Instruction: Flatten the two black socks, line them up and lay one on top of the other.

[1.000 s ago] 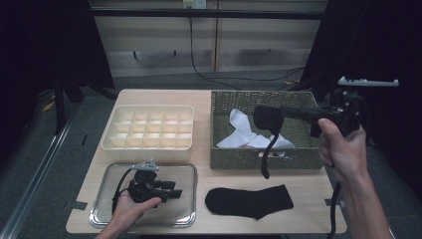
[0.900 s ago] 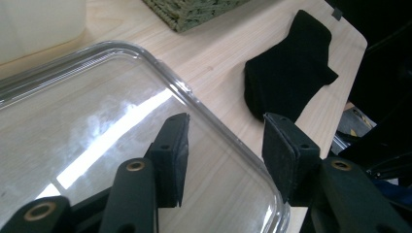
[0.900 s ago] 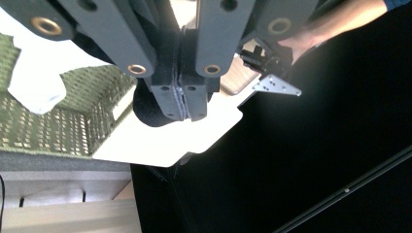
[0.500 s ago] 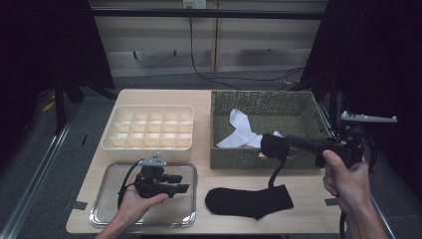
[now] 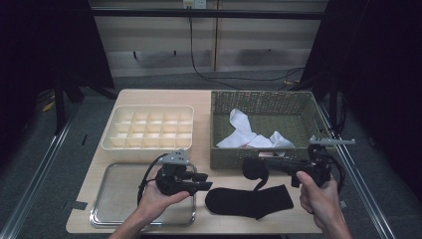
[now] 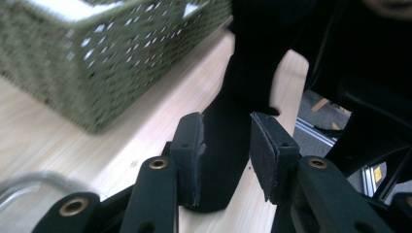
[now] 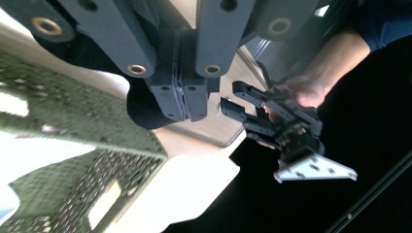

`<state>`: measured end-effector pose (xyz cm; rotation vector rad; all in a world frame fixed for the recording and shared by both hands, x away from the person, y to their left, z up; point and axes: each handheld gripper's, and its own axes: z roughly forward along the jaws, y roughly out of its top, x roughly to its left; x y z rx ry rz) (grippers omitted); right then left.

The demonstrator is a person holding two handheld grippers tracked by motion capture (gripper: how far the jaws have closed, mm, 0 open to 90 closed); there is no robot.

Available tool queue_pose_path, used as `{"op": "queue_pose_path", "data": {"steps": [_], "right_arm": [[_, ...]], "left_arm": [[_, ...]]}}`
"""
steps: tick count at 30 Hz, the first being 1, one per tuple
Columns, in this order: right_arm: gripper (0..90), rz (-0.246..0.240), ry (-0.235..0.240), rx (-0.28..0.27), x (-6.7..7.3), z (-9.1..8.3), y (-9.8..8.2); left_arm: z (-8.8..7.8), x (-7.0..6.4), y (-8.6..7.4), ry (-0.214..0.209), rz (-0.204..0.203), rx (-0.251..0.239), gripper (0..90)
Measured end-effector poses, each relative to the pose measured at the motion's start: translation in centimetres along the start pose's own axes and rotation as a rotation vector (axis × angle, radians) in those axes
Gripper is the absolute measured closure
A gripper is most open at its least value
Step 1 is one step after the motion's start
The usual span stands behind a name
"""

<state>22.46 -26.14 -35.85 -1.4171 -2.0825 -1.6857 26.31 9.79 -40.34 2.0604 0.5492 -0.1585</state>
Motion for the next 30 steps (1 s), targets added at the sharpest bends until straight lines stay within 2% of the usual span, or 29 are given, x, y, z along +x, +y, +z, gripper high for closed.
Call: {"op": "queue_pose_path", "data": {"steps": [2,5,6,12,15,21,23,25,27,30], "right_arm": [[88.8,0.011,0.023,0.002,-0.2,1.1,-0.6],[88.9,0.010,0.030,0.021,-0.3,2.0,-1.0],[88.8,0.015,0.039,0.031,-0.3,2.8,-1.4],[88.8,0.024,0.060,0.061,-0.4,4.5,-2.0],[88.8,0.023,0.072,0.069,-0.3,5.2,-2.2],[88.8,0.017,0.089,0.118,0.2,7.2,-3.0],[88.8,0.013,0.083,0.113,0.2,7.3,-3.0],[88.8,0.013,0.086,0.104,0.3,7.3,-2.9],[88.8,0.014,0.087,0.099,0.4,7.2,-2.7],[88.8,0.013,0.091,0.109,0.4,7.6,-2.9]], "left_arm": [[0.2,-0.6,0.7,-0.020,0.024,-0.007,66.8],[0.4,-0.9,1.0,-0.033,0.033,-0.020,68.6],[0.5,-1.0,1.1,-0.037,0.034,-0.025,68.6],[1.2,-0.9,1.0,-0.031,0.020,-0.030,62.3],[1.6,-0.8,0.7,-0.044,0.024,-0.015,62.5],[2.1,-0.6,0.4,-0.035,0.022,0.008,60.4],[2.3,-0.5,0.2,-0.041,0.025,0.015,60.5],[2.5,-0.4,0.1,-0.034,0.030,0.033,67.3],[2.9,-0.4,-0.1,-0.060,0.037,0.046,69.5],[3.3,-0.4,-0.2,-0.060,0.037,0.066,77.7]]}}
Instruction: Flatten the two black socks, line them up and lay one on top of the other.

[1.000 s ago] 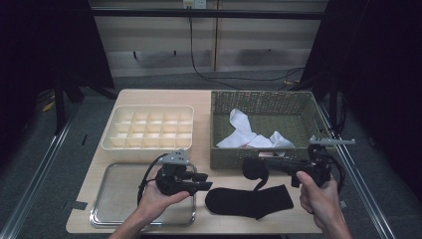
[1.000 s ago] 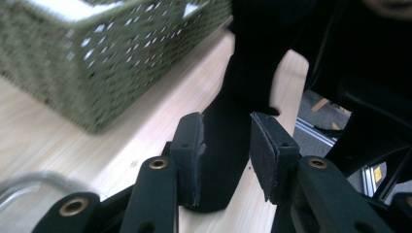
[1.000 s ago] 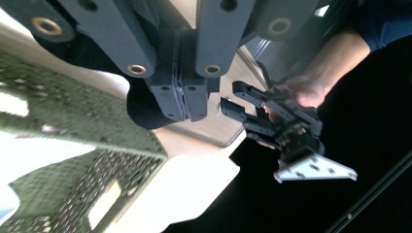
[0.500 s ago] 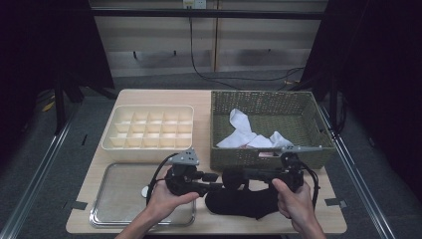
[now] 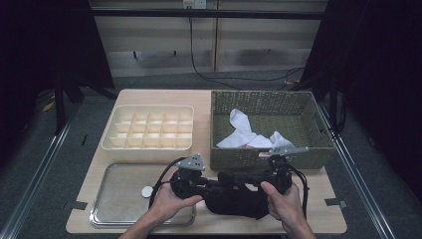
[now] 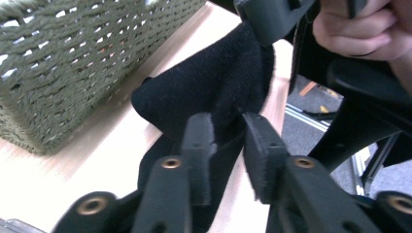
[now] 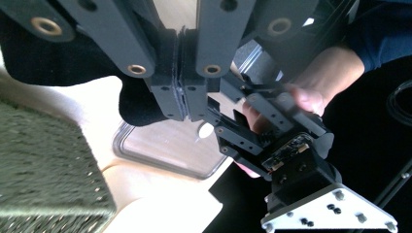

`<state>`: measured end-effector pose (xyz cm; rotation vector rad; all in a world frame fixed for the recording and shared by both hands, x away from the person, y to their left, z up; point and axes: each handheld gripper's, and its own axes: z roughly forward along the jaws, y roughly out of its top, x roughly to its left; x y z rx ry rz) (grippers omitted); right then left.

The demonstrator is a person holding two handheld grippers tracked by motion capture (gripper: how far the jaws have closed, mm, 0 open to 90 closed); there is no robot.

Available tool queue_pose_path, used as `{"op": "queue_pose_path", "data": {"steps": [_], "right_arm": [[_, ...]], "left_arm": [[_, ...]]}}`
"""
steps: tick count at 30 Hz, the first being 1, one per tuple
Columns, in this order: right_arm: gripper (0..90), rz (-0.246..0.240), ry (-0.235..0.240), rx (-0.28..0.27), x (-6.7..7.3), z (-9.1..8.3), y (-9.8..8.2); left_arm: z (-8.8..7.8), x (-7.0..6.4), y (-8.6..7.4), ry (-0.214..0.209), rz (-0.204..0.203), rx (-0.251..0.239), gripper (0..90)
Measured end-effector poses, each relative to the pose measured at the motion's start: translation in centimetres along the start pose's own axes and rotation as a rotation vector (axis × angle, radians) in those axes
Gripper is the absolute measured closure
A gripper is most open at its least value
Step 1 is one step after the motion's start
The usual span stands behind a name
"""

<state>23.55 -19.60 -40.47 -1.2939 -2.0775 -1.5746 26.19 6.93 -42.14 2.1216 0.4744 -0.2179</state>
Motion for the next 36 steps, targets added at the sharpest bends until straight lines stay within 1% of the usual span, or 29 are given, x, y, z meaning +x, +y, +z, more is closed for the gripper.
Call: {"op": "queue_pose_path", "data": {"steps": [2,4,6,7,8,9,11,12,14,15,16,17,18,19,20,21,22,23,24,25,26,27,29,30,31,32,34,35,36], "right_arm": [[88.8,-0.003,0.002,0.007,-0.1,0.2,-0.1],[88.7,0.000,0.000,0.010,-0.1,0.3,-0.2],[88.4,-0.004,0.001,0.005,-0.2,0.2,-0.2],[87.6,0.000,0.005,0.002,-0.2,0.1,-0.3],[80.1,0.000,0.010,-0.009,-0.3,0.0,-0.3],[80.1,0.000,0.010,-0.009,-0.3,0.0,-0.3],[77.3,-0.006,0.027,-0.023,-0.2,-0.5,-0.3],[75.9,-0.009,0.019,-0.032,-0.1,-0.8,-0.4],[74.9,-0.018,0.007,-0.030,-0.1,-1.5,-0.7],[75.0,-0.005,-0.020,-0.006,-0.5,-2.0,-1.4],[75.0,-0.005,-0.020,-0.006,-0.5,-2.0,-1.4],[75.0,-0.002,-0.050,0.005,-0.7,-2.1,-1.9],[76.0,0.011,-0.094,0.042,-1.7,-2.3,-3.2],[76.0,0.011,-0.094,0.042,-1.7,-2.3,-3.2],[75.7,0.013,-0.144,0.072,-2.3,-2.3,-4.2],[75.7,0.013,-0.144,0.072,-2.3,-2.3,-4.2],[74.7,0.020,-0.179,0.091,-3.0,-2.3,-5.3],[74.7,0.020,-0.179,0.091,-3.0,-2.3,-5.3],[74.7,0.022,-0.185,0.102,-3.4,-2.3,-5.7],[74.7,0.025,-0.198,0.109,-3.8,-2.1,-6.4],[74.7,0.025,-0.198,0.109,-3.8,-2.1,-6.4],[74.7,0.025,-0.201,0.111,-4.0,-2.1,-6.7],[73.0,0.018,-0.213,0.126,-4.3,-1.9,-7.1],[72.7,0.021,-0.219,0.131,-4.5,-1.8,-7.2],[72.4,0.025,-0.231,0.138,-4.8,-1.7,-7.4],[72.0,0.040,-0.256,0.142,-5.4,-1.6,-7.6],[71.2,0.048,-0.254,0.145,-5.6,-1.6,-7.7],[69.7,0.044,-0.266,0.149,-5.7,-1.6,-7.7],[69.3,0.040,-0.266,0.147,-5.7,-1.7,-7.7]], "left_arm": [[0.0,0.1,-0.1,-0.001,-0.005,-0.008,84.6],[-0.1,0.2,-0.2,0.002,-0.014,-0.009,86.7],[-0.2,0.3,-0.2,-0.027,-0.020,-0.015,87.5],[-0.3,0.3,-0.2,-0.017,-0.028,-0.024,87.6],[-0.6,0.5,-0.2,-0.011,-0.041,-0.022,87.8],[-0.6,0.5,-0.2,-0.011,-0.041,-0.022,87.8],[-1.1,0.7,-0.4,-0.006,-0.032,-0.027,87.8],[-1.3,0.9,-0.6,-0.007,-0.038,-0.028,87.8],[-1.7,1.3,-1.0,0.000,-0.057,-0.026,87.8],[-1.9,1.5,-1.2,0.004,-0.061,-0.025,87.8],[-2.0,1.7,-1.3,0.006,-0.071,-0.023,87.8],[-2.3,1.8,-1.5,0.007,-0.079,-0.027,87.8],[-2.8,2.0,-1.7,0.014,-0.087,-0.027,87.8],[-2.8,2.0,-1.7,0.014,-0.087,-0.027,87.8],[-3.3,2.3,-2.1,0.026,-0.082,-0.006,87.8],[-3.3,2.3,-2.1,0.026,-0.082,-0.006,87.7],[-3.8,2.7,-2.6,0.043,-0.094,0.004,87.8],[-3.8,2.7,-2.6,0.043,-0.094,0.004,87.8],[-3.9,2.9,-2.9,0.042,-0.099,0.008,87.8],[-4.2,3.2,-3.5,0.055,-0.097,0.033,87.7],[-4.2,3.2,-3.5,0.055,-0.097,0.033,87.7],[-4.4,3.3,-3.9,0.060,-0.092,0.038,87.7],[-4.8,3.3,-4.4,0.069,-0.097,0.038,87.6],[-5.0,3.4,-4.7,0.064,-0.099,0.045,87.6],[-5.1,3.6,-4.9,0.067,-0.110,0.044,87.4],[-5.2,4.1,-5.4,0.064,-0.138,0.029,87.4],[-5.2,4.3,-5.5,0.068,-0.144,0.034,87.4],[-5.2,4.4,-5.6,0.069,-0.149,0.025,87.4],[-5.2,4.5,-5.6,0.070,-0.151,0.022,87.4]]}}
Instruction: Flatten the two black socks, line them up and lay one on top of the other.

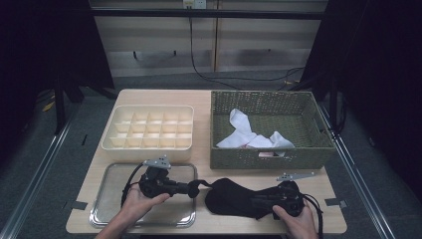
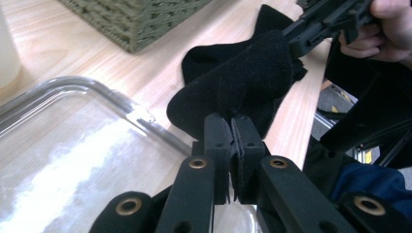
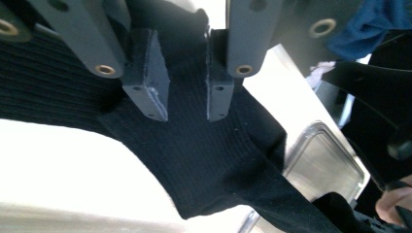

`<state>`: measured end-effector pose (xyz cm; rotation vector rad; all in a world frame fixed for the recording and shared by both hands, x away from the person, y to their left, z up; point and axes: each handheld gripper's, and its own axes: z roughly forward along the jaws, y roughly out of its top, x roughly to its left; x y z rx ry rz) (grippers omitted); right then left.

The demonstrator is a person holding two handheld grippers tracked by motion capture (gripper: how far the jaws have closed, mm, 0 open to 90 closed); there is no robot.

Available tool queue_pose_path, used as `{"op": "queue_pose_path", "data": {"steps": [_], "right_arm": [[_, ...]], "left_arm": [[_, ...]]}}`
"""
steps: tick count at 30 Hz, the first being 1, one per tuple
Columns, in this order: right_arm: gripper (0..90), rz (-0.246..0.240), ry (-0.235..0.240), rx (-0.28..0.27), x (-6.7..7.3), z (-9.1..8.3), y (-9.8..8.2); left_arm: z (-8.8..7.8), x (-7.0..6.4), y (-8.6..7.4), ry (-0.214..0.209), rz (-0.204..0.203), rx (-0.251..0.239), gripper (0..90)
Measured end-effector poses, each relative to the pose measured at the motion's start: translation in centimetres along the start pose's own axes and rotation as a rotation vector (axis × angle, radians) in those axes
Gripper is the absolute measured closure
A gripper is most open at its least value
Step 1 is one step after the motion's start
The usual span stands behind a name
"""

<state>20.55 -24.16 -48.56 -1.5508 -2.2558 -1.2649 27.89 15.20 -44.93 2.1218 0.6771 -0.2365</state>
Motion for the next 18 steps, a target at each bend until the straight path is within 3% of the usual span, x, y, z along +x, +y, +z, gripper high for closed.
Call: {"op": "queue_pose_path", "data": {"steps": [4,6,12,17,18], "right_arm": [[67.6,-0.027,0.003,0.005,0.0,0.1,-0.1],[66.8,-0.036,0.003,0.018,0.0,0.3,-0.2],[66.3,-0.062,0.019,0.007,0.3,0.2,-0.3],[64.7,-0.092,0.017,0.025,0.8,0.4,-0.5],[62.7,-0.119,0.011,0.027,0.9,0.2,-0.5]], "left_arm": [[-0.2,0.1,0.5,-0.010,-0.015,-0.017,87.3],[-0.3,0.1,1.2,-0.043,-0.032,-0.047,87.3],[-0.5,-0.5,3.7,-0.047,0.002,-0.078,87.4],[-0.2,-0.6,4.5,-0.049,-0.001,-0.096,87.4],[-0.1,-0.5,4.5,-0.049,-0.009,-0.100,87.4]]}}
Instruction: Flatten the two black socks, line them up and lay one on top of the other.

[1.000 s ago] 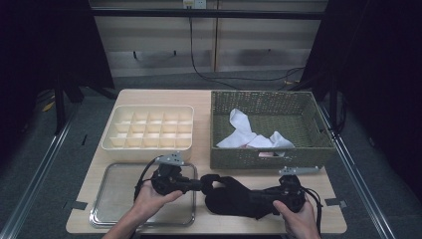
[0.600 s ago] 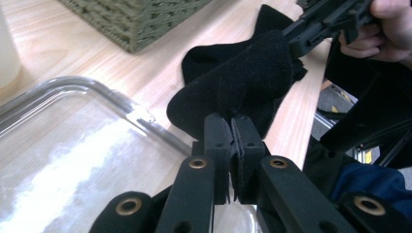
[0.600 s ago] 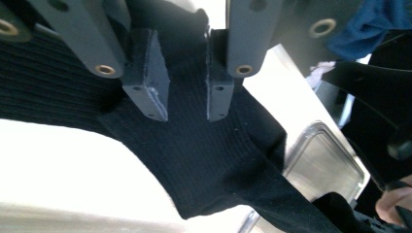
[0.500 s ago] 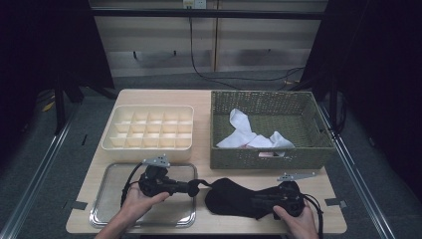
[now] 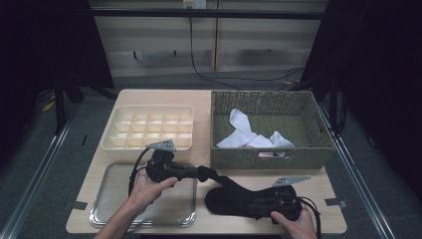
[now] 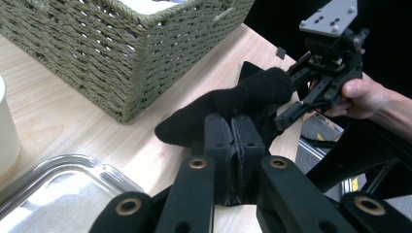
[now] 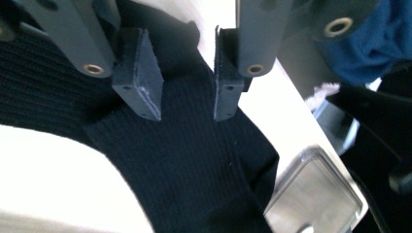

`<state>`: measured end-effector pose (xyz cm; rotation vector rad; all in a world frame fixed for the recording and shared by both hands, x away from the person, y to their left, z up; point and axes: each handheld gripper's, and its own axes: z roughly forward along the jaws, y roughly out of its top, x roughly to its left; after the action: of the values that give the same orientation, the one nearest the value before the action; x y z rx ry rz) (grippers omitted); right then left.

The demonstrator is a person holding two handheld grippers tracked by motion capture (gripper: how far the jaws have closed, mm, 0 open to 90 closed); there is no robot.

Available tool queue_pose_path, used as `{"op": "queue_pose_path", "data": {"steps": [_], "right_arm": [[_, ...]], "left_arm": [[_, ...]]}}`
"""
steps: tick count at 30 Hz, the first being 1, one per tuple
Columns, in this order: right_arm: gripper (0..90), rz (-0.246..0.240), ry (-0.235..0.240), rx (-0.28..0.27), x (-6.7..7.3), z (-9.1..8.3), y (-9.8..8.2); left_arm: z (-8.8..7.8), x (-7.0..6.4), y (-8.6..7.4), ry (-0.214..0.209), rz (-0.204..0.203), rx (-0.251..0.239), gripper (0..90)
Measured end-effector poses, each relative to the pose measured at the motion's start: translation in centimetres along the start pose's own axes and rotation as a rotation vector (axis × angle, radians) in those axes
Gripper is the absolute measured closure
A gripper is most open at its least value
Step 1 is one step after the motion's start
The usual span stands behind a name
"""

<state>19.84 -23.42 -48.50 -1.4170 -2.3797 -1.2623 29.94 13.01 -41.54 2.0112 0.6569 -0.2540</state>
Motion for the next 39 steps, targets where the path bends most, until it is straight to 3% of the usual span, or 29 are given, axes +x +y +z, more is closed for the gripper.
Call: {"op": "queue_pose_path", "data": {"steps": [2,4,6,9,15,24,27,33,36,39], "right_arm": [[62.4,-0.003,0.007,-0.026,0.0,-0.3,0.1],[62.9,-0.009,0.050,-0.070,-0.1,-0.6,0.5],[62.9,-0.008,0.044,-0.056,0.0,-0.3,0.4],[62.0,-0.013,0.017,0.017,0.0,0.9,0.1],[59.0,-0.039,0.017,0.027,0.2,1.5,0.0],[59.8,-0.170,-0.039,0.033,1.1,1.8,-0.6],[66.4,-0.205,-0.071,0.039,1.3,1.8,-0.6],[85.4,-0.178,-0.108,0.047,1.0,1.7,-0.2],[86.5,-0.148,-0.076,0.038,1.0,1.5,0.0],[86.7,-0.099,-0.007,-0.029,0.9,0.5,0.5]], "left_arm": [[0.0,0.1,0.0,-0.002,-0.005,-0.005,87.4],[0.0,0.4,0.0,-0.003,-0.014,-0.012,87.3],[0.1,0.5,0.0,-0.005,-0.027,-0.019,87.4],[0.0,0.6,-0.1,-0.006,-0.026,-0.019,87.4],[-0.1,0.8,-0.2,-0.005,-0.031,-0.024,87.3],[0.1,1.0,-0.2,-0.004,-0.034,-0.019,87.3],[0.2,1.0,-0.2,-0.006,-0.029,-0.015,87.2],[0.0,1.0,-0.2,-0.007,-0.035,-0.019,87.2],[-0.1,1.1,-0.2,-0.006,-0.029,-0.019,87.2],[-0.2,1.1,-0.2,-0.006,-0.034,-0.024,87.2]]}}
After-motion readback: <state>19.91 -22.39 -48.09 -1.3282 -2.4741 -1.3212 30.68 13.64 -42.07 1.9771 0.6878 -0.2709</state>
